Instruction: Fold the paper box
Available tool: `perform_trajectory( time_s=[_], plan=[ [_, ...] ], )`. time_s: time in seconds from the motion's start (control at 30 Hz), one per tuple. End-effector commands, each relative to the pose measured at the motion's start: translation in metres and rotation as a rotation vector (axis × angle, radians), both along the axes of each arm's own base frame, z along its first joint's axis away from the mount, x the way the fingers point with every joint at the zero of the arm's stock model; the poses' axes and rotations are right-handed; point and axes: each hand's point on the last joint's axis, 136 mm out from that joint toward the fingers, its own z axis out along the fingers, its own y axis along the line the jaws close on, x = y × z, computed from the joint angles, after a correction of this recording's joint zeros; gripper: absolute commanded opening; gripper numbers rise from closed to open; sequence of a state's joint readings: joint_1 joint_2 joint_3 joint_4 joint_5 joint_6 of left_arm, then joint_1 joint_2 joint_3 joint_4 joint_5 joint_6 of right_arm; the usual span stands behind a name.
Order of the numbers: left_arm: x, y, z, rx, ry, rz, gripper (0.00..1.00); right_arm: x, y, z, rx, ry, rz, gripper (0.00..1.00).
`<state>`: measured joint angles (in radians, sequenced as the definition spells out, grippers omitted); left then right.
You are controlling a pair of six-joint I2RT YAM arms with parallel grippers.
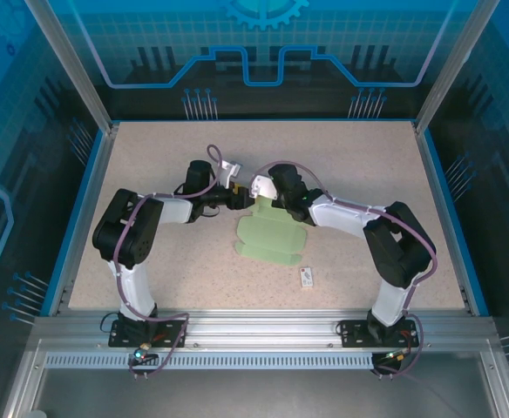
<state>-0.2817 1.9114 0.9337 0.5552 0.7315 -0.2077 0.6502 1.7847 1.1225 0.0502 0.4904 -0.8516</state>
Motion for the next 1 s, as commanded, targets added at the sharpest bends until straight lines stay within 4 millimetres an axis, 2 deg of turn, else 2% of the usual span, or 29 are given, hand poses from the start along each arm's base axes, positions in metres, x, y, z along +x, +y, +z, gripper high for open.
perform_trajectory(
  time_s=[0.0,0.53,0.8,0.97],
  plan=[
    [-0.005,-0.005,0.002,0.005,-0.054,-0.052,0.62,-0.001,0.005,0.017,-0.007,-0.065,0.018,0.0],
    [-0.022,-0.002,-0.002,-0.042,-0.158,-0.059,0.63,-0.013,0.011,0.018,-0.045,-0.116,0.03,0.0],
    [-0.021,0.003,-0.01,-0.005,-0.157,-0.024,0.62,-0.015,0.009,0.02,-0.032,-0.115,0.028,0.0],
    [-0.024,0.004,-0.004,-0.01,-0.173,-0.018,0.62,-0.014,0.007,0.018,-0.03,-0.095,0.028,0.0]
  ],
)
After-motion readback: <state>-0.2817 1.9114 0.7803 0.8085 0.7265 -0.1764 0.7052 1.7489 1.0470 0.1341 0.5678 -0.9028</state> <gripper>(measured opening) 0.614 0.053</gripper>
